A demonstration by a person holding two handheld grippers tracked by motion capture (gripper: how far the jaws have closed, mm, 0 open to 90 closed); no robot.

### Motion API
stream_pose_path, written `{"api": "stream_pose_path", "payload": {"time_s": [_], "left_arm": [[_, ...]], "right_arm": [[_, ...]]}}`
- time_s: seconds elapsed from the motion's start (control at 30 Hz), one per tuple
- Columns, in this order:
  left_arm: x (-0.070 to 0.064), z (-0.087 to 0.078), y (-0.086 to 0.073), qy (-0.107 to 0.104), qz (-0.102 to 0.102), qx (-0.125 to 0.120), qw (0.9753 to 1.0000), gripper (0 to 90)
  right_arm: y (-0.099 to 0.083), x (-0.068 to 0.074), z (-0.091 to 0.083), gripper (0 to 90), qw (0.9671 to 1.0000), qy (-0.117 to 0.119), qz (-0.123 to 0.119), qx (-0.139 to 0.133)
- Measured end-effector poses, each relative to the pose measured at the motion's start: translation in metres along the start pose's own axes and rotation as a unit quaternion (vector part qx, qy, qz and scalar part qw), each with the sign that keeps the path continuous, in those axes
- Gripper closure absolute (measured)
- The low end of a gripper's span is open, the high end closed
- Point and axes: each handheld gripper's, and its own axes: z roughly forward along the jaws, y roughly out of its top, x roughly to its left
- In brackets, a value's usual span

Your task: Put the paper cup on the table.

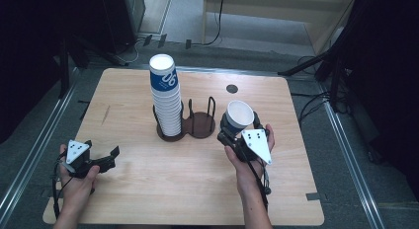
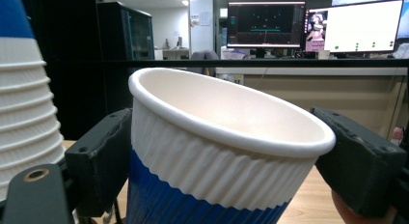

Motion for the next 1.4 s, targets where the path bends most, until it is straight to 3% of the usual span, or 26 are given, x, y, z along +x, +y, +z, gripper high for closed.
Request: {"api": "stream_pose_path", "payload": {"time_s": [0.33,0.47,0.5,0.7,0.93,1.27,1.4], "left_arm": [[0.000,0.001,-0.003,-0.014,-0.003,-0.007,0.9999,0.0],[0.001,0.001,-0.003,-0.015,-0.007,-0.009,0.9998,0.0],[0.001,0.000,-0.003,-0.017,-0.009,-0.007,0.9998,0.0],[0.001,0.000,-0.003,-0.019,-0.007,-0.008,0.9998,0.0],[0.001,0.000,-0.003,-0.019,-0.006,-0.008,0.9998,0.0],[0.001,-0.001,-0.004,-0.022,-0.009,-0.011,0.9996,0.0],[0.001,-0.002,-0.004,-0.023,-0.009,-0.013,0.9996,0.0]], "right_arm": [[-0.008,-0.017,0.016,12.5,0.9998,-0.013,-0.013,0.011],[-0.011,-0.022,0.022,12.5,0.9993,-0.020,-0.027,0.018],[-0.014,-0.024,0.026,12.6,0.9986,-0.025,-0.042,0.022],[-0.023,-0.028,0.033,12.6,0.9972,-0.035,-0.055,0.037],[-0.038,-0.037,0.044,12.6,0.9931,-0.073,-0.077,0.050],[-0.053,-0.048,0.059,12.5,0.9915,-0.071,-0.080,0.073],[-0.061,-0.051,0.066,12.4,0.9889,-0.070,-0.092,0.093]]}}
